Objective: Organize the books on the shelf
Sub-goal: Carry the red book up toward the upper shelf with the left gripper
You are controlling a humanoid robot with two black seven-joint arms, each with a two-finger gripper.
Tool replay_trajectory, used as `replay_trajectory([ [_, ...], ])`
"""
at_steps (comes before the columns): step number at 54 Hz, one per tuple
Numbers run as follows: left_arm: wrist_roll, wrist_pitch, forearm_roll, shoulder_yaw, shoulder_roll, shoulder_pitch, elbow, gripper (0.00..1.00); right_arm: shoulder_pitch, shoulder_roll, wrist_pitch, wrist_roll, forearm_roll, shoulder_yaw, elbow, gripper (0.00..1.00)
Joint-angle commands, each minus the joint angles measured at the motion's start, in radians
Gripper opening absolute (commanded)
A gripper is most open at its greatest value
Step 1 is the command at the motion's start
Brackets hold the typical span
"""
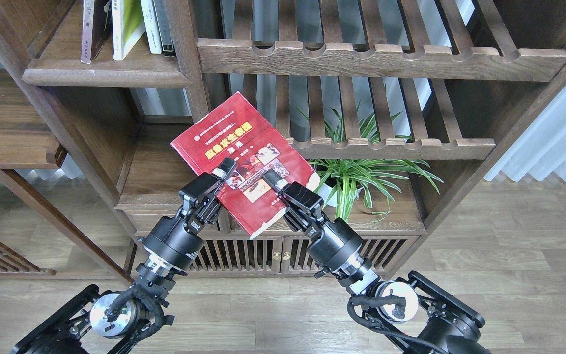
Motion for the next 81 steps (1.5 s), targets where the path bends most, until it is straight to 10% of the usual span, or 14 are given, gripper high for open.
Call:
replay_trajectory([
  [1, -0.002, 0.0, 0.0, -0.002, 0.001, 0.0, 0.002, 0.06, -0.001, 0.0, 0.0, 0.0, -0.001, -0.004, 0.001, 0.17],
  [11, -0.005, 0.0, 0.0, -0.005, 0.002, 0.001, 0.002, 0.06, -0.001, 0.013, 0.0, 0.0, -0.008, -0.001, 0.005, 0.5],
  [35, 0.001, 0.0, 0.006, -0.01, 0.031, -0.005, -0.001, 0.0, -0.004, 0.039, 0.0, 0.013, -0.009, 0.109, 0.01, 0.86],
  [58, 0.008, 0.0, 0.184, -0.092, 0.079, -0.064, -0.006, 0.0, 0.016, 0.054, 0.0, 0.016, -0.011, 0.246, 0.007, 0.92],
  [81, 0.114, 0.0, 0.22, -0.189, 0.078, -0.092, -0.007, 0.0, 0.034, 0.053, -0.016, 0.016, -0.014, 0.264, -0.001, 0.94],
])
